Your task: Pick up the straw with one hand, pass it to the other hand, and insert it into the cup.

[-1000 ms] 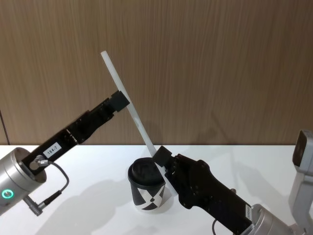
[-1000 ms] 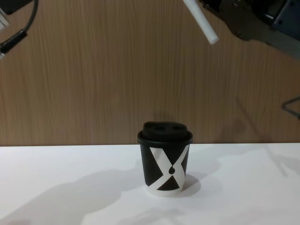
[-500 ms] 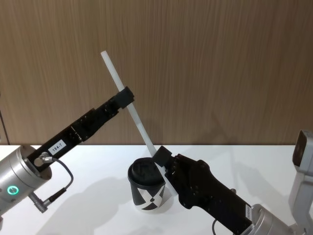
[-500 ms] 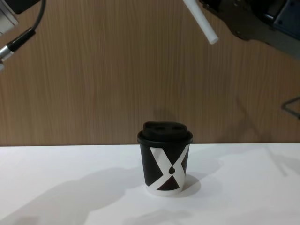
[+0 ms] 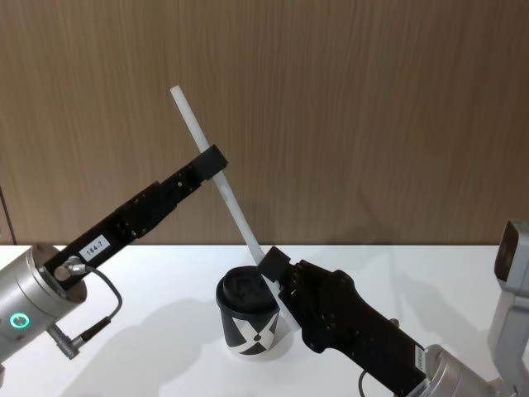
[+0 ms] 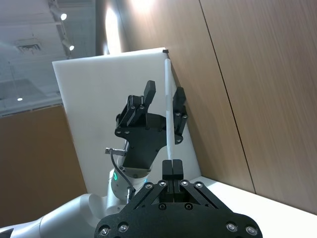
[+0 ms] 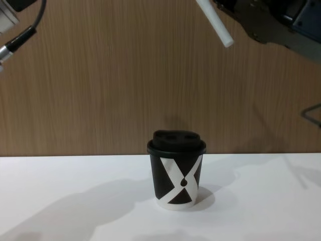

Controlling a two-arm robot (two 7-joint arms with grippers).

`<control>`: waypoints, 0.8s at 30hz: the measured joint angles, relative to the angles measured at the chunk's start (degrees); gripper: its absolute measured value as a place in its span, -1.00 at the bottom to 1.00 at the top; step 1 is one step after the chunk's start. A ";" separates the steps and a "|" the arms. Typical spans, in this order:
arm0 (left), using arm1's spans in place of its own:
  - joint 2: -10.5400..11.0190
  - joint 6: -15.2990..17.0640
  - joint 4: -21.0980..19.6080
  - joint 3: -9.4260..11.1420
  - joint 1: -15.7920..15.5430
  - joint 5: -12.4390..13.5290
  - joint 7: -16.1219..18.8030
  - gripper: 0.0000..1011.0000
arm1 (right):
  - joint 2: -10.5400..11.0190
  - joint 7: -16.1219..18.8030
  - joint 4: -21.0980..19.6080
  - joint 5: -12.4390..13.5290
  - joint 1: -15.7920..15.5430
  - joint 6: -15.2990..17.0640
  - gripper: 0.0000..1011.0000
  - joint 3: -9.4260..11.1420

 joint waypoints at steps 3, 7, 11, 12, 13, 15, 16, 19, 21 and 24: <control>0.10 -0.24 -0.13 0.03 0.01 -0.20 -0.16 -0.36 | 0.00 0.00 0.00 0.01 0.00 0.00 -0.99 0.00; 0.18 -0.58 -0.27 0.05 0.00 -0.41 -0.34 -0.58 | 0.00 0.00 0.00 0.00 0.00 0.00 -0.99 0.00; 0.21 -0.90 -0.31 0.15 -0.11 -0.56 -0.42 -0.82 | -0.01 0.01 0.00 0.01 0.00 -0.01 -0.99 0.00; 0.22 -1.01 -0.31 0.20 -0.17 -0.60 -0.43 -0.84 | -0.01 0.01 0.00 0.01 0.00 -0.01 -0.99 0.00; 0.23 -1.08 -0.31 0.23 -0.18 -0.63 -0.44 -0.90 | -0.01 0.01 0.00 0.01 0.00 -0.01 -0.99 0.00; 0.23 -1.17 -0.32 0.29 -0.24 -0.68 -0.44 -0.93 | -0.01 0.01 0.00 0.01 0.00 -0.02 -0.99 0.00; 0.24 -1.27 -0.33 0.35 -0.29 -0.71 -0.44 -0.95 | -0.01 0.01 0.00 0.01 0.01 -0.03 -0.99 0.00; 0.29 -1.49 -0.36 0.45 -0.34 -0.79 -0.44 -0.99 | 0.00 0.01 -0.01 0.02 0.01 -0.05 -0.99 0.00; 0.31 -1.58 -0.38 0.50 -0.37 -0.85 -0.41 -0.99 | 0.00 0.01 -0.01 0.02 0.00 -0.05 -0.97 0.00; 0.38 -1.88 -0.46 0.53 -0.40 -1.15 -0.33 -0.99 | 0.02 -0.01 0.01 0.01 -0.01 0.00 -0.88 0.00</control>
